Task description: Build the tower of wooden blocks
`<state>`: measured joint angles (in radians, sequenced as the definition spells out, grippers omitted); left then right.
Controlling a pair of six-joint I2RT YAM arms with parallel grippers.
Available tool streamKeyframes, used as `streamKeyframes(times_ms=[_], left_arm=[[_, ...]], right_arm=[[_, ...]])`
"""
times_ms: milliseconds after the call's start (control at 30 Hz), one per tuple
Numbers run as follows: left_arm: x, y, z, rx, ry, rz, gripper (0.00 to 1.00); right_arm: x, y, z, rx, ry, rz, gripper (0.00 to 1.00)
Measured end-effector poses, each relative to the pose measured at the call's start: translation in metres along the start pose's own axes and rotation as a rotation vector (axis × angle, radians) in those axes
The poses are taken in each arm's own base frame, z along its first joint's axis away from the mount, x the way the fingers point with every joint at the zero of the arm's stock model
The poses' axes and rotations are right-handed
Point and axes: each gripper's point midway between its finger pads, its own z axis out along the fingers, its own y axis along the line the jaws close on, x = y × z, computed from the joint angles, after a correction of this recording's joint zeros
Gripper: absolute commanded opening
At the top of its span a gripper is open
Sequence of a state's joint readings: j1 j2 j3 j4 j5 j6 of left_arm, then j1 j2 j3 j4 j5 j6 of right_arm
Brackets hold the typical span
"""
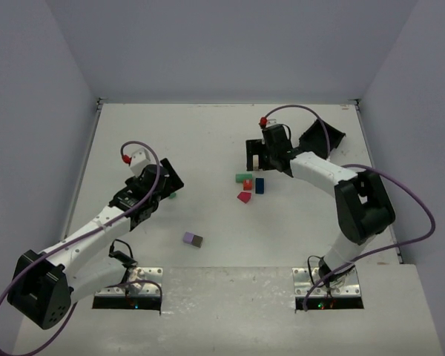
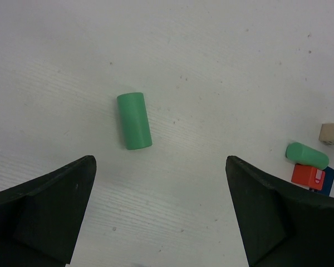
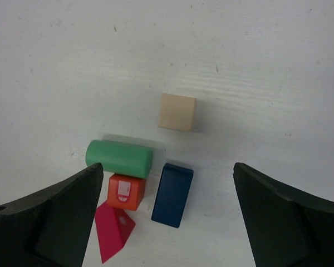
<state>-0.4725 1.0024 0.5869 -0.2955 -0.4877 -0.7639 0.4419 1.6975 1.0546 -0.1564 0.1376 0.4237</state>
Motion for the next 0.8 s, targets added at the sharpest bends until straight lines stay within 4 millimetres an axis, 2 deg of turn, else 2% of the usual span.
streamKeyframes(times_ms=[233, 400, 600, 633, 667, 800], left_arm=[[0.002, 0.002, 0.003, -0.015, 0.004, 0.007, 1.0], [0.005, 0.004, 0.005, -0.026, 0.01, 0.015, 1.0], [0.007, 0.005, 0.008, -0.037, 0.015, 0.021, 1.0], [0.007, 0.005, 0.008, -0.037, 0.016, 0.021, 1.0], [0.007, 0.006, 0.008, -0.038, 0.015, 0.021, 1.0], [0.007, 0.006, 0.008, -0.038, 0.015, 0.021, 1.0]], right_arm=[[0.004, -0.006, 0.037, 0.058, 0.069, -0.002, 0.82], [0.011, -0.014, 0.052, 0.077, 0.107, 0.005, 0.79], [0.023, -0.017, 0.063, 0.07, 0.149, -0.016, 0.52], [0.025, -0.017, 0.065, 0.07, 0.156, -0.021, 0.52], [0.026, -0.018, 0.067, 0.07, 0.159, -0.027, 0.45], [0.029, -0.016, 0.071, 0.056, 0.166, -0.04, 0.32]])
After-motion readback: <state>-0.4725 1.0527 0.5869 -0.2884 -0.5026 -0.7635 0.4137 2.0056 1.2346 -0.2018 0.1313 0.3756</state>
